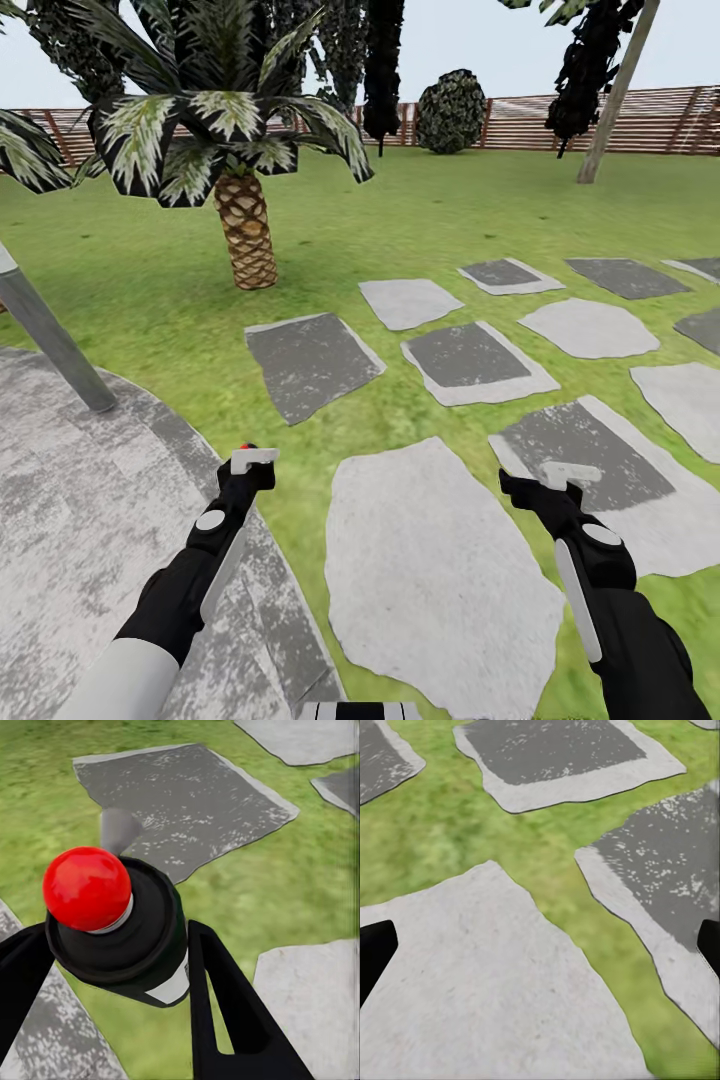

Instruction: In the garden, pick up the pesticide atomizer on the floor and spray pesticide onto both trees until each tree trunk is fully covered.

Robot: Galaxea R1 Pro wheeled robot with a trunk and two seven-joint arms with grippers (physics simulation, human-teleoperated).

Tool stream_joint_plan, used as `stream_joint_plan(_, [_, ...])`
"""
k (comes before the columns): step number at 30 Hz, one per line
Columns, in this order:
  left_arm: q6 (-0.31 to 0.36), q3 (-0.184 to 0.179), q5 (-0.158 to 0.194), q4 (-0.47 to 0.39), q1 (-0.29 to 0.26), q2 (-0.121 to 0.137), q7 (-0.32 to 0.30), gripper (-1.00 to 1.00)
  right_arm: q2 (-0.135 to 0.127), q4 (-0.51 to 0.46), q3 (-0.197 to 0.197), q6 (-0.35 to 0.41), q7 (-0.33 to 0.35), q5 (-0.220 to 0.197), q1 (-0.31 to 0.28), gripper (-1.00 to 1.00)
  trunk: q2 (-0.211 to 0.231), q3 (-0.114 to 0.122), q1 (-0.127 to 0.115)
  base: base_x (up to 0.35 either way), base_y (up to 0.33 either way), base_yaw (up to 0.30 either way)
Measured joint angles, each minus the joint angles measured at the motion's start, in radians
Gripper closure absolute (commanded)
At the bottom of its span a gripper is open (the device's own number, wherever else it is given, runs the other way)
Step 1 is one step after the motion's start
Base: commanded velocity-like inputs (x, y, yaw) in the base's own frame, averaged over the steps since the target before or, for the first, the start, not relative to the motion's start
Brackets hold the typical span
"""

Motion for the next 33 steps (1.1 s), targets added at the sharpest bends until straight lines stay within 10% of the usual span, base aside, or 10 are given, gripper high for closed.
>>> stream_joint_plan(33, [0.0, 0.0, -0.001, 0.0, 0.0, 0.0, 0.0, 1.0, -0.001, 0.0, -0.006, 0.0, 0.0, 0.0, 0.0, -1.0, 0.002, 0.06, -0.004, 0.0, 0.0, -0.146])
